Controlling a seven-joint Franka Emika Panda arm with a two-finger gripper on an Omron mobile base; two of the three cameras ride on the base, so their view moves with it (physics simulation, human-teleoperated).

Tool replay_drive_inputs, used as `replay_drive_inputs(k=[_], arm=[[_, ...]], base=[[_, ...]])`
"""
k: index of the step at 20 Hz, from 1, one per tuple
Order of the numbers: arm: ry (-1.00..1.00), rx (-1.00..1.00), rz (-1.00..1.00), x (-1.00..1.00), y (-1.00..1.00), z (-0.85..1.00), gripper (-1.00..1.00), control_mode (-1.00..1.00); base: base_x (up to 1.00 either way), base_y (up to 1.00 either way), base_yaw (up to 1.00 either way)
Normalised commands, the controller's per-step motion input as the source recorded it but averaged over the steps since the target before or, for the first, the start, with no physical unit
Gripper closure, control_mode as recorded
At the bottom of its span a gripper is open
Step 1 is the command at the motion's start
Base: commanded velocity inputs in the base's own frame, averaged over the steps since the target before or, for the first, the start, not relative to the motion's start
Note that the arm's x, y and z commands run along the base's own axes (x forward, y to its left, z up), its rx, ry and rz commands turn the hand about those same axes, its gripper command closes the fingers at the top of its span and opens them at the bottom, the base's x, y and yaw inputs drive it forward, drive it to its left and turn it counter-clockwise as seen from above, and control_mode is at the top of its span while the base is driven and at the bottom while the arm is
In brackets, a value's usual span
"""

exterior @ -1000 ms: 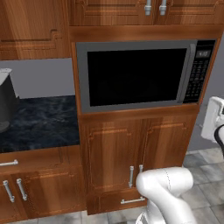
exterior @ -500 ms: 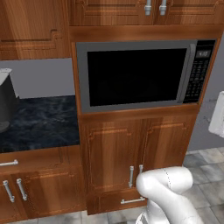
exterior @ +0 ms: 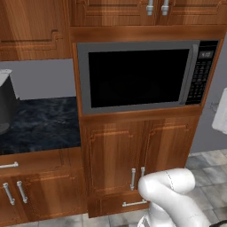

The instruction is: Pick the lime from the sink and place it in the bowl. Then pick the bowl and place it in the microwave. Then close the microwave door and press the start button.

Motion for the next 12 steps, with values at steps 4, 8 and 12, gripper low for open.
replay_drive_inputs(k=[4,8,12], arm=[[-0.03,0.0,0.0,0.18,0.0,0.0,1.0,-1.0],[0.0,0.0,-0.03,0.35,0.0,0.0,1.0,-1.0],[0.0,0.0,-0.03,0.33,0.0,0.0,1.0,-1.0]], base=[[0.0,0.0,0.0],[0.0,0.0,0.0],[0.0,0.0,0.0]])
